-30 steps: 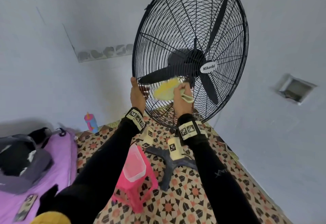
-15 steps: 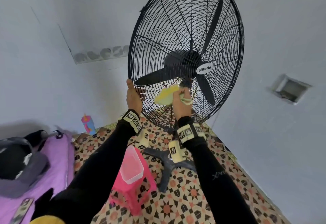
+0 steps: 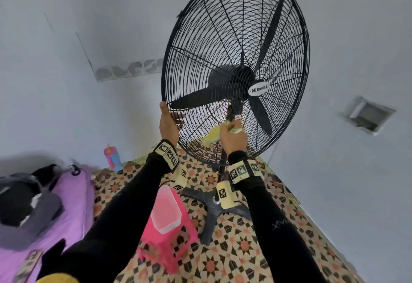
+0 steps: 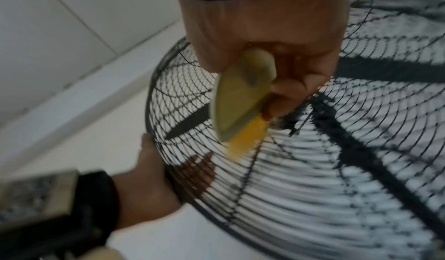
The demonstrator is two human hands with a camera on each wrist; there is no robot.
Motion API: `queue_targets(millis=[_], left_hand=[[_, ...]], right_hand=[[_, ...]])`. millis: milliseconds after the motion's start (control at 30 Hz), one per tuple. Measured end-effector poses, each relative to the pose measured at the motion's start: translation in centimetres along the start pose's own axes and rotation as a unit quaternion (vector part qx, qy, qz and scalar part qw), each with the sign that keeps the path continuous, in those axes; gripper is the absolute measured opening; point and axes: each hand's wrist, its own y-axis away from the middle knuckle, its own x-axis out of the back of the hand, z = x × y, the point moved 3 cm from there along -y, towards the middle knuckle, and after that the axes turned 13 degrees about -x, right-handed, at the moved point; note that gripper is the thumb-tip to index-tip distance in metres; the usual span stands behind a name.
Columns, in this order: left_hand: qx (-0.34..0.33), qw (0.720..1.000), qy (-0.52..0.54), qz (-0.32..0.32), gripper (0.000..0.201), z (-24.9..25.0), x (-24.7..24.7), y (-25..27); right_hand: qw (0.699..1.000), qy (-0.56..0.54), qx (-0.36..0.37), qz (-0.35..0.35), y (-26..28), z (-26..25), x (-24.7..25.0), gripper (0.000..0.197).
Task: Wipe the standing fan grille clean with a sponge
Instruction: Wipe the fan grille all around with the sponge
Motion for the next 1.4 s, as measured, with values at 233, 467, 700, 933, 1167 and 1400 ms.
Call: queue_targets(millis=[233,467,700,933,1167,1400], left_hand=[[0.004,1.000,-0.008,0.017,0.110,-0.8,0.0,-0.7],[-0.001,1.000,0.022,0.019,0.121,0.0,-0.1,-0.1],[-0.017,1.000,0.014,0.018,0.116,0.2,-0.1,0.0],[-0.008,1.000,0.005,0.016,0.108,-0.9,-0.2,-0.3],[-0.003,1.000,-0.007,0.011,0.111,-0.7,-0.1,-0.5],[-0.028,1.000,0.002,0.004,0.099,-0.2,-0.1,0.2]], right_hand=[[0.996,0.019,0.085,-0.012,-0.7,-7.4,-0.4,0.008],[0.995,0.099,0.021,-0.005,-1.5,-4.2,-0.9,0.024],[0.987,-0.088,0.107,-0.078,-0.8,-5.3,0.0,0.007],[0.999,0.036,0.023,-0.022,-1.5,-1.2,0.2,0.008],[0.981,-0.103,0.127,-0.103,-0.4,-5.6,0.2,0.008],[0.995,0.081,0.047,-0.046,-1.0,-2.1,0.8,0.010]])
